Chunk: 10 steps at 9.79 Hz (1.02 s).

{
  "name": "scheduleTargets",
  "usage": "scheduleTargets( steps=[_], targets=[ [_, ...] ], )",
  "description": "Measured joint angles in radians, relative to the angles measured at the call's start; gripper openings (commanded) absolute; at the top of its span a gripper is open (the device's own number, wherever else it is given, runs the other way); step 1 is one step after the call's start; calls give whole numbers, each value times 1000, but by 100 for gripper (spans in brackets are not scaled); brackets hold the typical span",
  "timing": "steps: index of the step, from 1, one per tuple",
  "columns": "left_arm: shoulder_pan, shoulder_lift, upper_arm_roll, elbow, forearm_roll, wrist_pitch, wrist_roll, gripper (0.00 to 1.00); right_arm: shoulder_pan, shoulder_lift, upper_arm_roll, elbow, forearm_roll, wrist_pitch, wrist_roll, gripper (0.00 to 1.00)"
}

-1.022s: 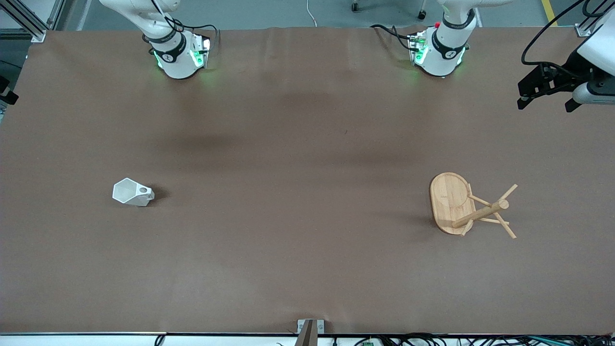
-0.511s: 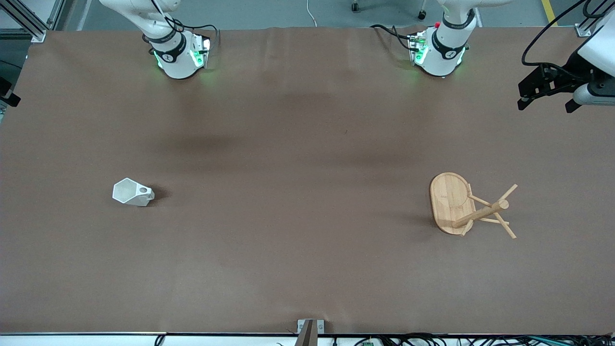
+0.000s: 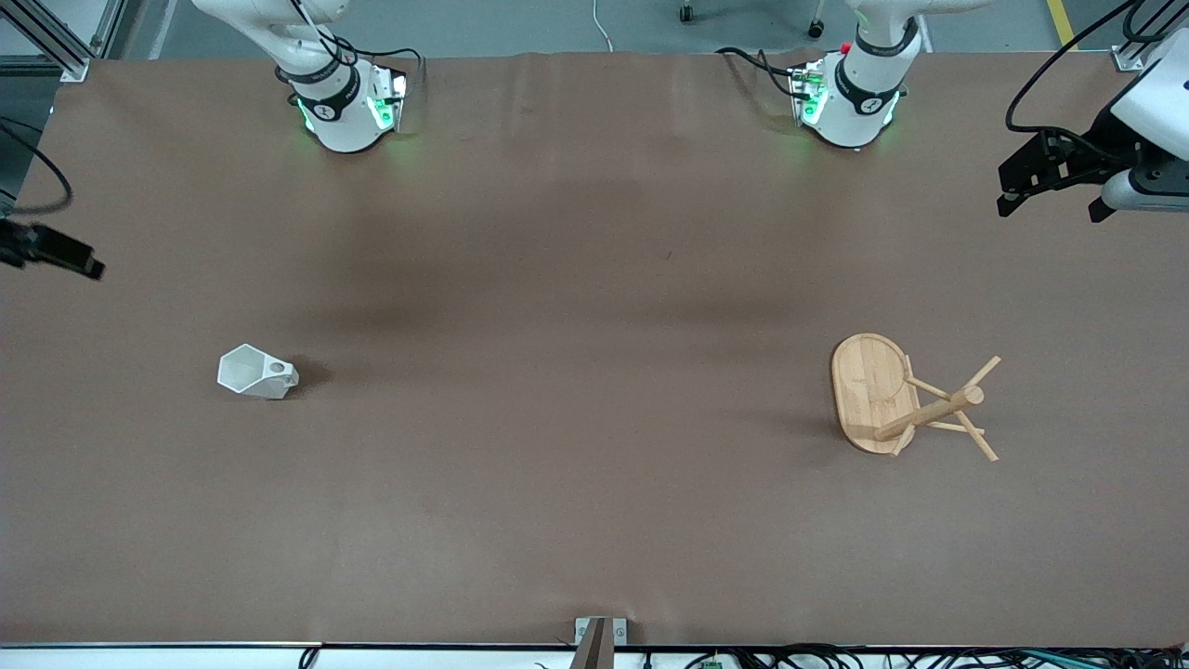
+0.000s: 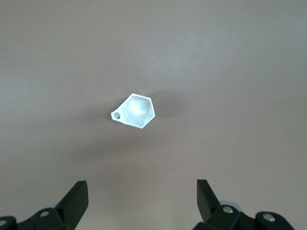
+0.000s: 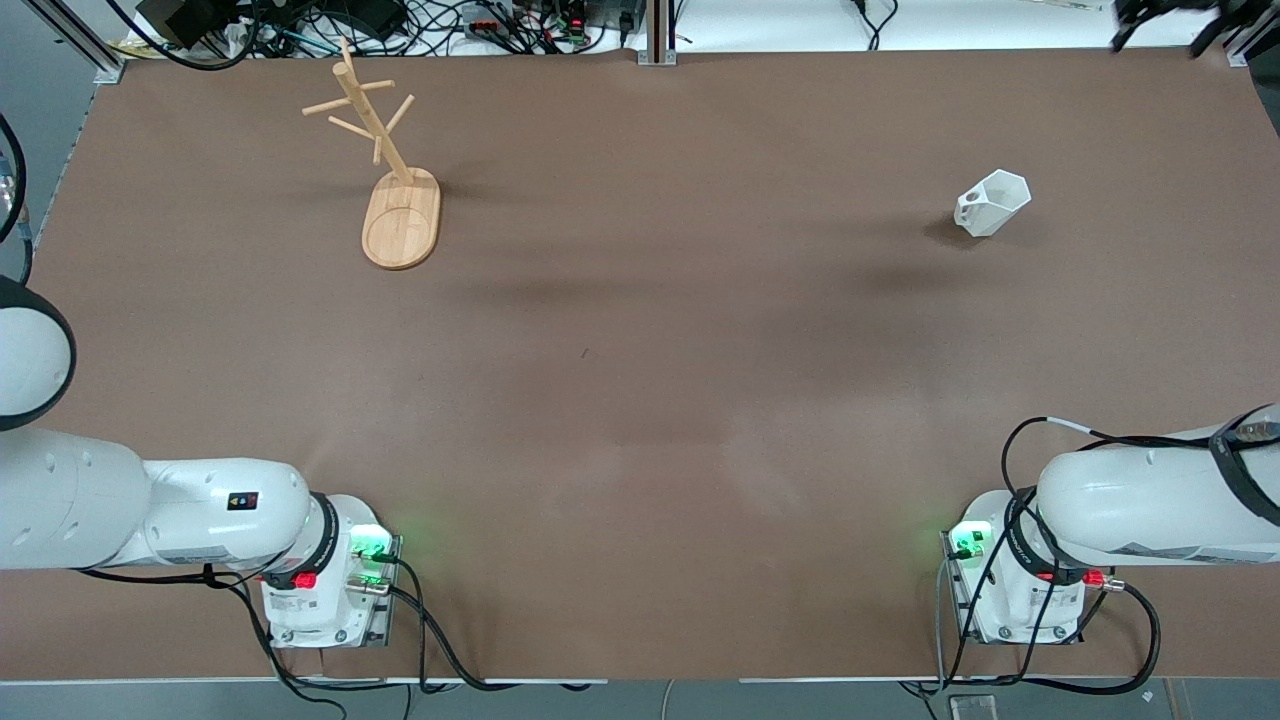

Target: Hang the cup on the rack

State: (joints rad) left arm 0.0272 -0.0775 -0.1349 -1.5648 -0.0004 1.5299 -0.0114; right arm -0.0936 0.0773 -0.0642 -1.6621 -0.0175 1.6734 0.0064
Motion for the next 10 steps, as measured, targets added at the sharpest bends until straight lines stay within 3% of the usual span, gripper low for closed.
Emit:
scheduleTargets(
  steps=[7,10],
  targets=[
    [-8,25,0,1,0,-27,0,100,-27,200,-8,-362,0,638,-188,100],
    [-10,25,-1,4,0,-38,0,100,-30,264,-7,-425,0,789,-213,90]
  ],
)
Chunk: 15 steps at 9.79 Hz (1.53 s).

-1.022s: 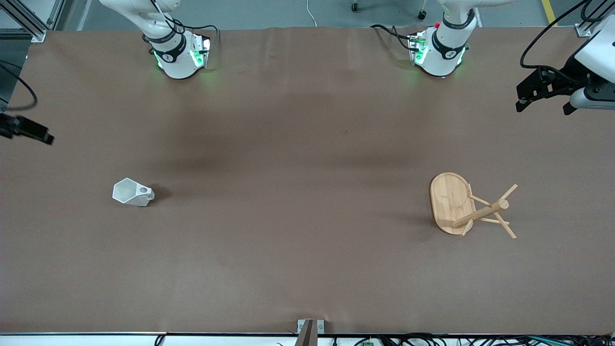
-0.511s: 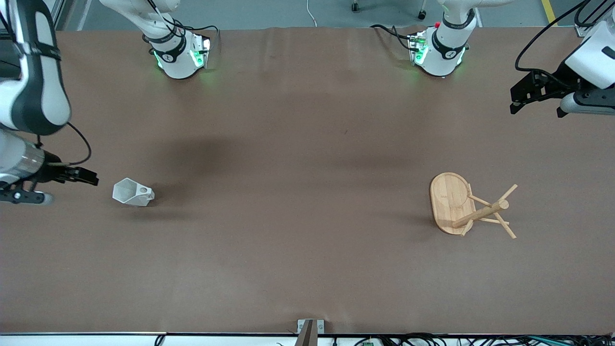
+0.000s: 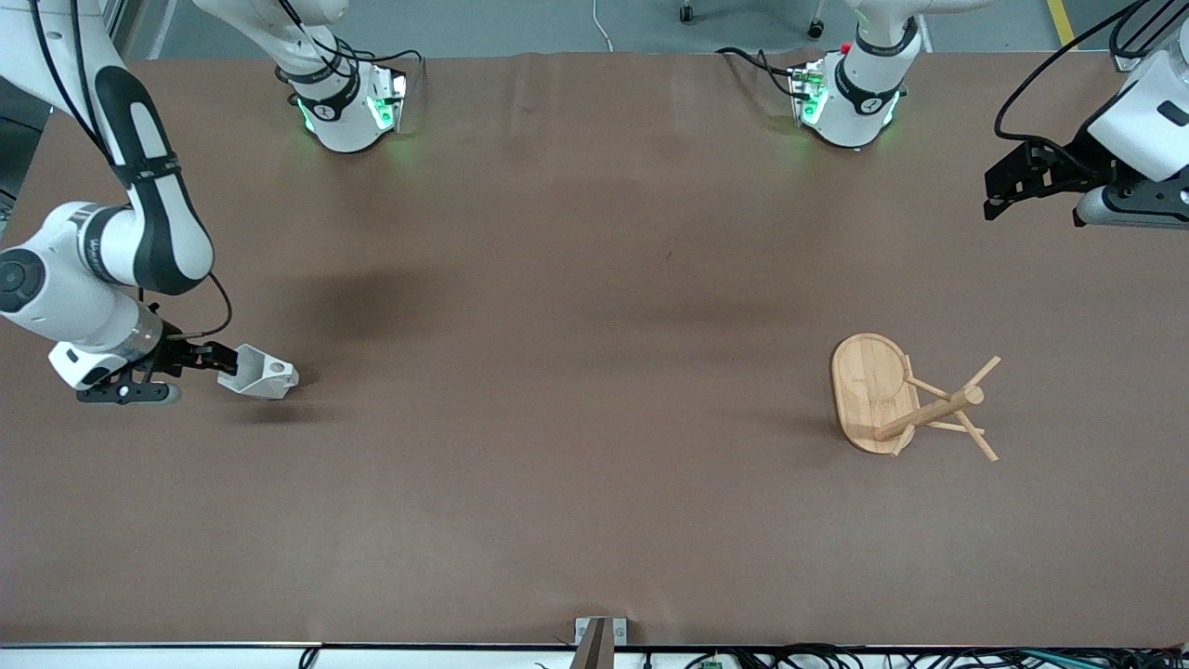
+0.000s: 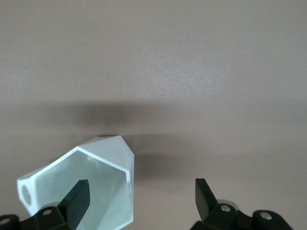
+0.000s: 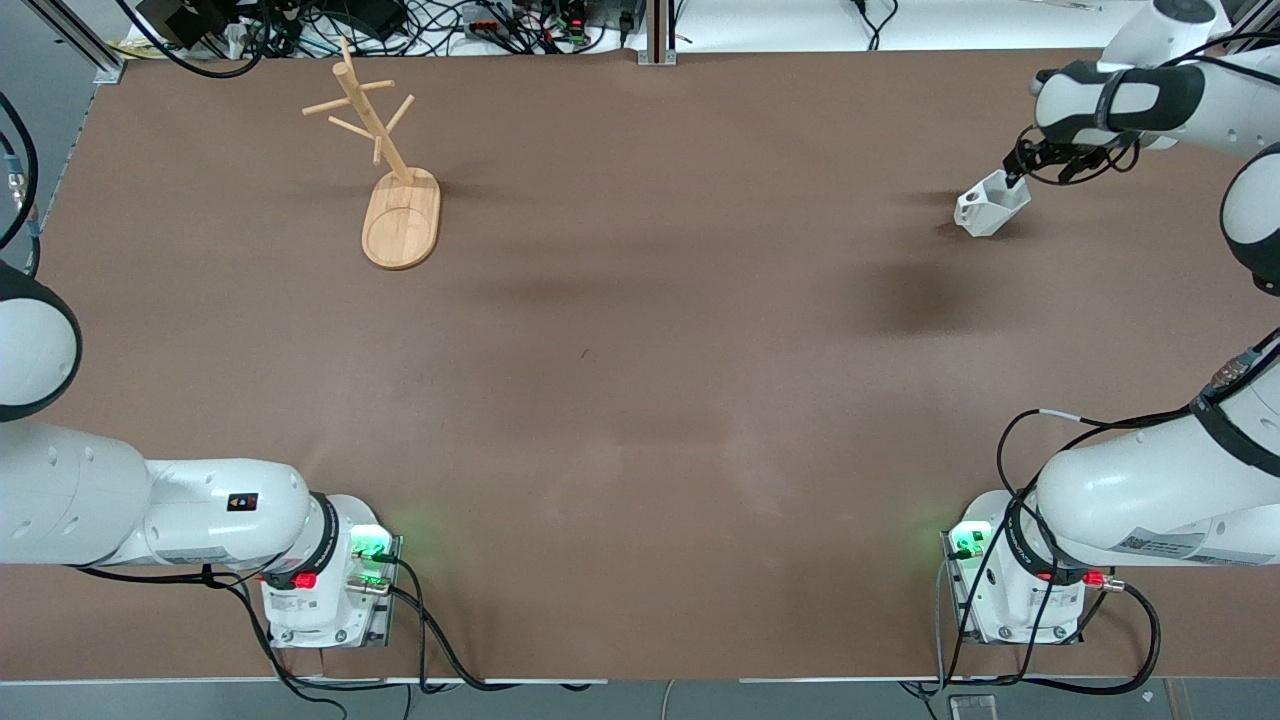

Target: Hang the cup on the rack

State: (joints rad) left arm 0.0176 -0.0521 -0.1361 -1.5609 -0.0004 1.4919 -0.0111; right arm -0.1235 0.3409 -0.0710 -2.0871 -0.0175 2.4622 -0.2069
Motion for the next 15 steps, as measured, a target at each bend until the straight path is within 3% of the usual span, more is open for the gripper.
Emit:
scheduleTargets(
  steps=[3,9,13,15],
  targets=[
    [4,0,4,2,0,-28,0,100,0,34,2,-16,0,52,-2,69],
    [1,8,4,20,0,-29,-1,100,1,64,7,-19,0,87,-3,0],
    [-7,48,-2,81,0,-28,2,100,8,59,18,4,0,42,-27,0],
    [-16,58,-12,89,-27,-28,6,100,14,55,38,148,1,-185,-44,0]
  ],
)
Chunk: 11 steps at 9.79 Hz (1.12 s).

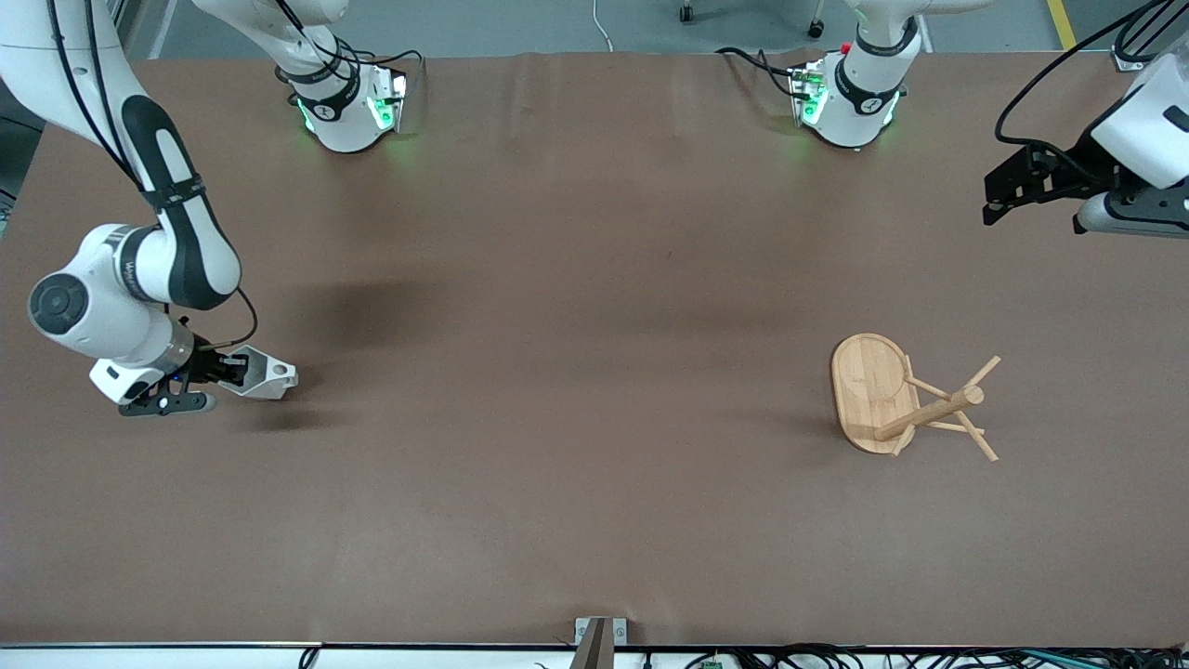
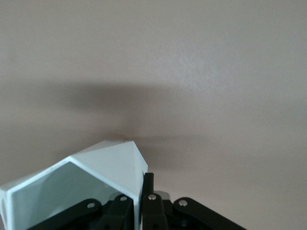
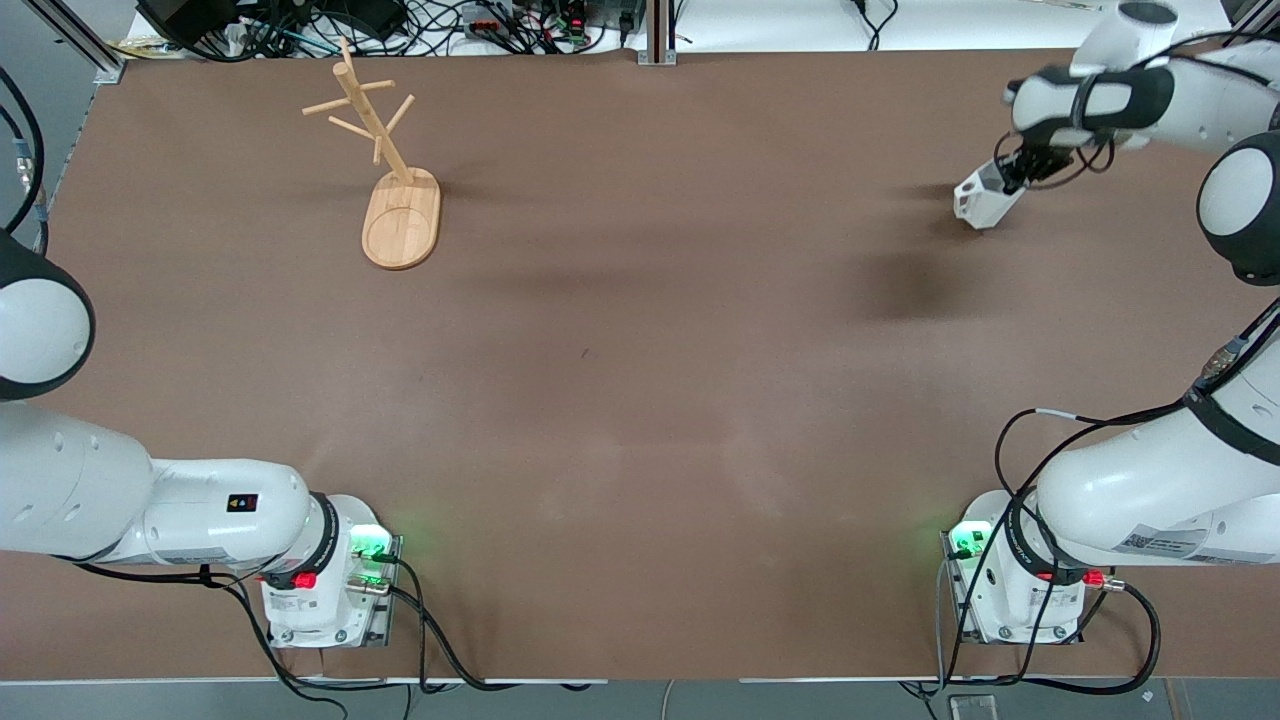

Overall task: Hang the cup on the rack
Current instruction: 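Lower the right gripper onto the white cup and grasp it, then lift the cup with the right gripper while the left gripper approaches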

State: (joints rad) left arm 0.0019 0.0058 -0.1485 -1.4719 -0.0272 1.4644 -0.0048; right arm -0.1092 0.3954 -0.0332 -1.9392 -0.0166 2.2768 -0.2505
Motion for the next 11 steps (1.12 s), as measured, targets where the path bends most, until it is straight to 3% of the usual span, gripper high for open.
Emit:
scheduleTargets(
  steps=[2,5,7,10,11],
  targets=[
    [-10,1,-25,1,-53,0,2,100,3,-34,28,178,105,-238,-2,0],
    [-15,19,-155,1,-113,-1,19,100,14,-75,82,330,407,-538,6,0],
    [-20,58,-284,1,-162,13,19,100,20,-76,142,332,615,-591,7,0],
    [-47,115,-483,4,-181,177,19,100,40,-66,235,284,887,-596,13,0],
    [-85,134,-510,4,-181,242,19,100,43,-64,265,262,954,-597,13,0]
  ],
)
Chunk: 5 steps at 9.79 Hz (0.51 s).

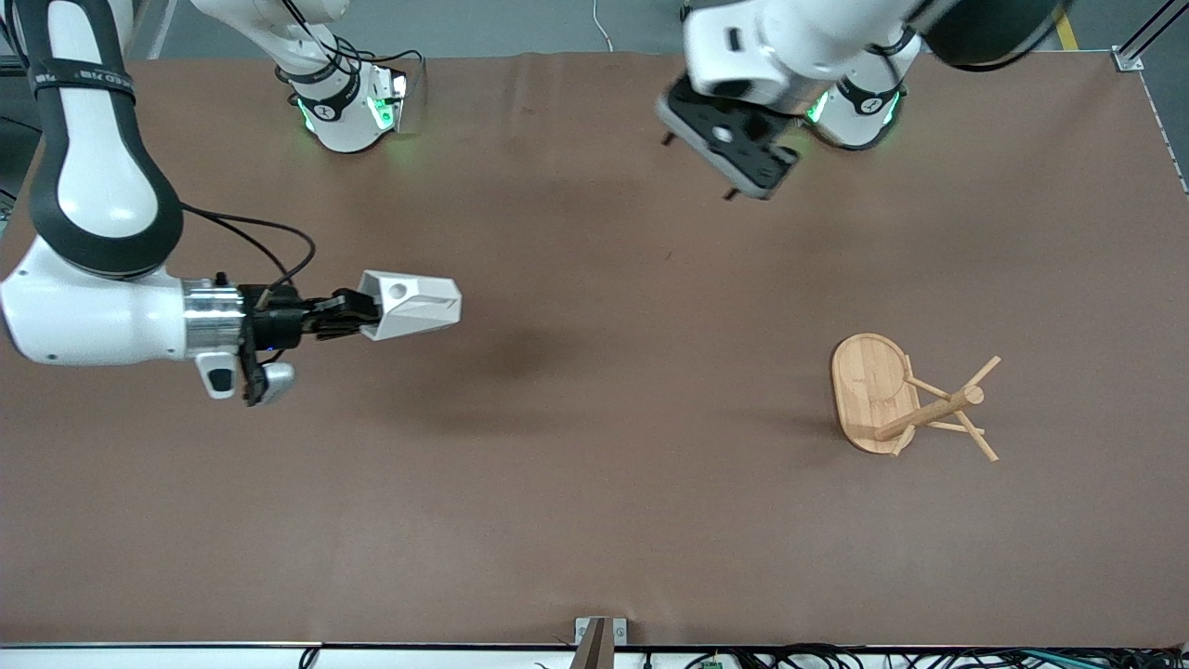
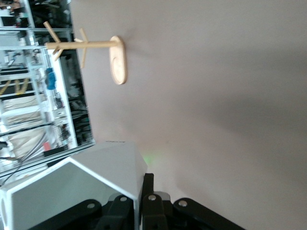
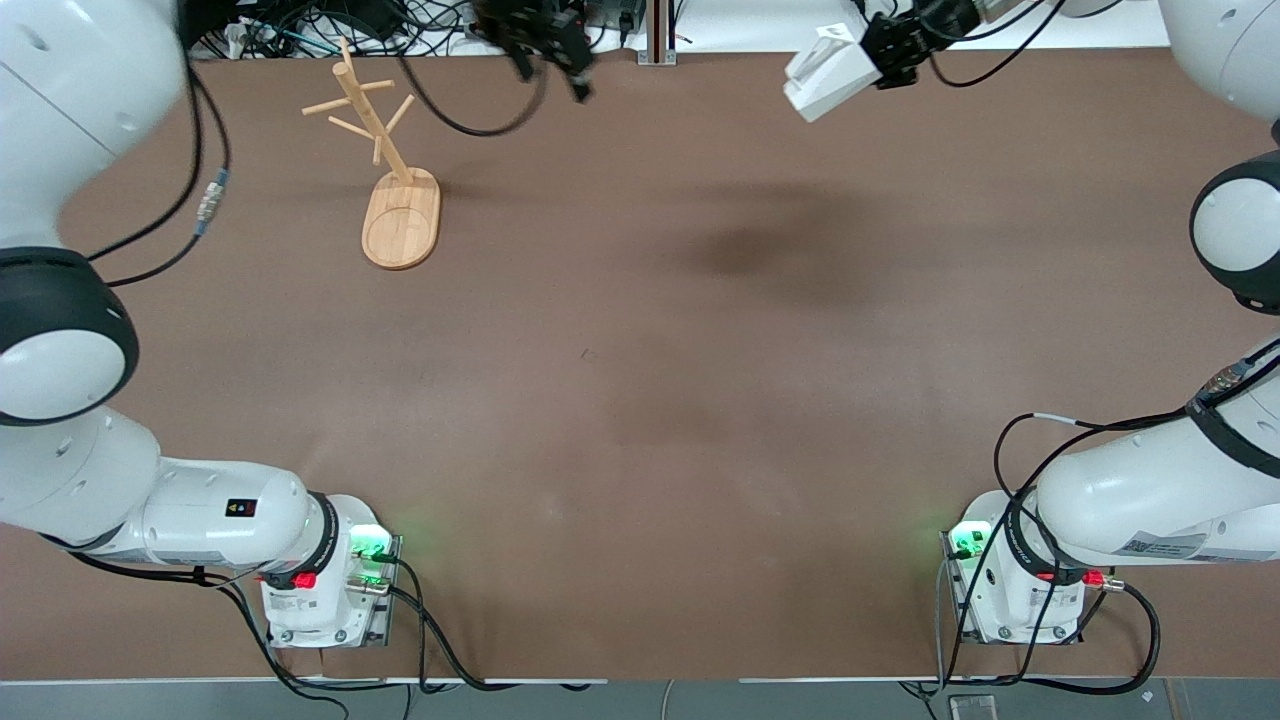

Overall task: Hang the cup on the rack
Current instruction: 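Lift the cup with the right gripper while the left gripper approaches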

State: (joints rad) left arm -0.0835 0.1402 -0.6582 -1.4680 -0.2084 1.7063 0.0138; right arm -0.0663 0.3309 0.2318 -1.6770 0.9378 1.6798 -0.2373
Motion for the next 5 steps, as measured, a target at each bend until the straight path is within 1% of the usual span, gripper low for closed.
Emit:
scheduleTargets(
  steps=[2,3,5],
  targets=[
    [-85,36,-6,1,0,107,4,100,7,2,56,-54,167,11,1,0],
    [-117,44,-7,1,0,165,25,100,10,3,82,-73,219,19,1,0],
    [-143,53,-6,2,8,274,124,100,12,3,119,-99,297,27,1,0]
  ],
)
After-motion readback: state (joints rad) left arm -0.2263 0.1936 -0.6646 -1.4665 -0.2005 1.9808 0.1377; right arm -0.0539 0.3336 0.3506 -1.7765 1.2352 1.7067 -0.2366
